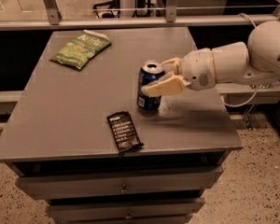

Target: Move pepsi can near rxbar chocolate

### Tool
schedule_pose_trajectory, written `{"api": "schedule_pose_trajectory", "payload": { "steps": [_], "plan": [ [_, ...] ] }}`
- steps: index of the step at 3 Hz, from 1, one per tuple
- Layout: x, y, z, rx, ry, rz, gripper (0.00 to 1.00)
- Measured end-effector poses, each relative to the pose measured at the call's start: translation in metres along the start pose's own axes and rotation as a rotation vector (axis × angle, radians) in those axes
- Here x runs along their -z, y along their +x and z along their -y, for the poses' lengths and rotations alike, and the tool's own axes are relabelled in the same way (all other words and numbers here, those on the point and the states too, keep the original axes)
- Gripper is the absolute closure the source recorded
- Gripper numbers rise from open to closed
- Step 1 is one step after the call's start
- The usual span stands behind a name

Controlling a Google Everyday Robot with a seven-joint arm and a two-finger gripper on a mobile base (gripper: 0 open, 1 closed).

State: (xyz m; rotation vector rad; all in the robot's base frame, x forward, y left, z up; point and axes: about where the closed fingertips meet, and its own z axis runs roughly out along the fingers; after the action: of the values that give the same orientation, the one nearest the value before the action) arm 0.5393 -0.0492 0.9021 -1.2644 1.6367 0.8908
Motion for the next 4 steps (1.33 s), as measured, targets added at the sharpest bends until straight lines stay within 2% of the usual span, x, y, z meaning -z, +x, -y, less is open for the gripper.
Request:
{"api": "schedule_pose_trajectory", "payload": {
  "steps": [1, 2, 3, 4],
  "plan": [
    [-0.0055, 0.0048, -0.0025, 0.003, -0.002, -0.023, 0.52],
    [-0.0104, 0.0085, -0.0054, 0.02, -0.002, -0.042, 0.21],
    [-0.0122, 0.01, -0.0064, 0.026, -0.002, -0.048, 0.0],
    [-0.0124, 0.0103, -0.0065, 0.025, -0.002, -0.048, 0.0]
  ]
}}
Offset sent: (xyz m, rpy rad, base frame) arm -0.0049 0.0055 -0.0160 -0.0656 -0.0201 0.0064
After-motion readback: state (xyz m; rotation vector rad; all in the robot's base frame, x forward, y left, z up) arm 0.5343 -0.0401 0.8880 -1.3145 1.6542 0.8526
